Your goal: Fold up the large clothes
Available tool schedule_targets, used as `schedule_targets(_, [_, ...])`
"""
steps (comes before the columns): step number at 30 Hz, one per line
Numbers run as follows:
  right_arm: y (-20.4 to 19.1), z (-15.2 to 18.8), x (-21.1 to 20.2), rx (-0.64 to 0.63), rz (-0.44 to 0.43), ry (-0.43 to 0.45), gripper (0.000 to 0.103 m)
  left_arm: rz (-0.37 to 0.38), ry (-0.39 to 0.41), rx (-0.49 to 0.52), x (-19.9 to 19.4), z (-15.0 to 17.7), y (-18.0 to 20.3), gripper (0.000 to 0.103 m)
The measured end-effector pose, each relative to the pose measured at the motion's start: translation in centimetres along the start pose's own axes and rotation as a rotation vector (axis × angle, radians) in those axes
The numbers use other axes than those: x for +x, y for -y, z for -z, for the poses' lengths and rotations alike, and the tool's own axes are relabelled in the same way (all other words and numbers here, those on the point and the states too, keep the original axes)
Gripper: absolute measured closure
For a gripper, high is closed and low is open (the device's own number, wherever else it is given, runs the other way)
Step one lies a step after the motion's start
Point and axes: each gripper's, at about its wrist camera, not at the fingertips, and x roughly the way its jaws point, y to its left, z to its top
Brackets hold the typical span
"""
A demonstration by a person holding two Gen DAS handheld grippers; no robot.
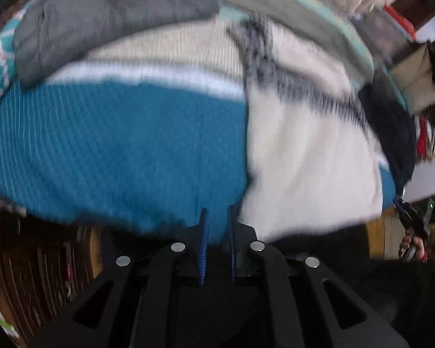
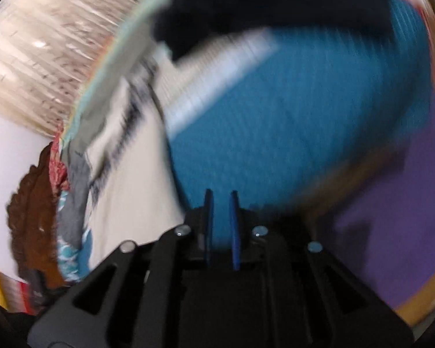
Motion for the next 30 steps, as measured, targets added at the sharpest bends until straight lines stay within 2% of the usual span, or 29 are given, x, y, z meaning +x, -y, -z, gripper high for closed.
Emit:
schedule_targets(1, [-1.5, -1.1, 1.0, -0.064, -0.010, 0.030, 0.064, -0.005, 0.050, 0.040, 0.5, -2.2, 1.0, 0.069])
schedule_targets(2, [-3.1, -2.2, 2.2, -0.129, -0.026, 0.047, 0.036, -0.013, 0.079, 0.073, 1.1, -3.8, 1.6, 0.069])
schedule_targets(3, [-5.5, -3.5, 4.2, -0.223, -0.047, 0.068, 0.026, -0.025, 0.113, 0.113, 2.3, -5.8, 2.6, 0.069])
schedule_targets(4, [-7.3, -4.5, 6.1, -0.299, -0.056, 0.073, 0.024, -0.031, 0.138, 0.153, 4.2, -8.2, 3.9, 0.069])
schedule_targets(6, [-10.7, -6.0, 10.6, -0.415, -0.019, 0.041, 0.024, -0.012, 0.125, 0.161, 8.2, -12.0, 5.7, 0.069])
schedule_targets(8, [-13.1, -7.2, 14.7, -0.454, -0.002, -0.025, 0.024, 0.008, 0.098, 0.132, 11.9, -15.2, 7.4, 0.069])
schedule_targets(10, [-14.7, -8.5, 18.7, -0.483, 0.040, -0.103, 0.024, 0.012, 0.065, 0.125, 15.0, -16.9, 9.1, 0.069])
schedule_targets(14, [-16.7, -9.7, 24.0, -0.529, 0.108, -0.179, 0.024, -0.099, 0.032, 0.151, 20.0, -19.6, 12.0, 0.069])
schedule_targets(15, [-16.6, -9.8, 24.6, -0.525, 0.131, -0.177, 0.027, -0.118, 0.022, 0.141, 20.9, -20.0, 12.2, 0.069])
schedule_targets(16, [-16.7, -10.2, 24.9, -0.522, 0.131, -0.172, 0.049, -0.127, 0.015, 0.130, 21.4, -20.2, 12.3, 0.069])
schedule_targets(17, [-16.3, -10.4, 24.9, -0.499, 0.109, -0.164, 0.089, -0.139, 0.018, 0.117, 21.8, -20.4, 12.5, 0.069])
schedule_targets(18, [-16.0, -10.6, 24.9, -0.473, 0.111, -0.152, 0.096, -0.150, 0.029, 0.111, 21.9, -20.5, 12.7, 0.069])
schedule_targets(20, [-14.5, -10.6, 23.8, -0.401, 0.149, -0.083, 0.096, -0.170, 0.043, 0.109, 22.0, -20.5, 13.0, 0.070])
schedule_targets(22, [-12.6, -10.3, 23.3, -0.317, 0.169, -0.053, 0.096, -0.171, 0.057, 0.103, 22.3, -20.4, 13.2, 0.070])
schedule_targets(24, [-10.9, -9.8, 23.6, -0.240, 0.163, -0.073, 0.096, -0.171, 0.069, 0.116, 22.5, -20.3, 13.2, 0.070])
schedule_targets(26, [-10.6, -9.6, 23.7, -0.221, 0.149, -0.061, 0.096, -0.164, 0.077, 0.119, 22.0, -19.7, 12.8, 0.070])
schedule_targets(27, [-10.6, -9.6, 23.7, -0.221, 0.149, -0.061, 0.092, -0.159, 0.077, 0.114, 21.8, -19.5, 12.7, 0.070])
schedule_targets(28, [-10.8, -9.6, 23.5, -0.225, 0.136, -0.060, 0.077, -0.149, 0.072, 0.103, 21.2, -19.3, 12.5, 0.070])
schedule_targets(29, [-11.0, -9.6, 23.2, -0.233, 0.132, -0.058, 0.049, -0.134, 0.067, 0.101, 20.4, -18.7, 12.0, 0.070])
schedule_targets(30, [-11.1, -9.5, 22.7, -0.242, 0.139, -0.050, 0.038, -0.112, 0.066, 0.101, 19.5, -18.3, 11.7, 0.070])
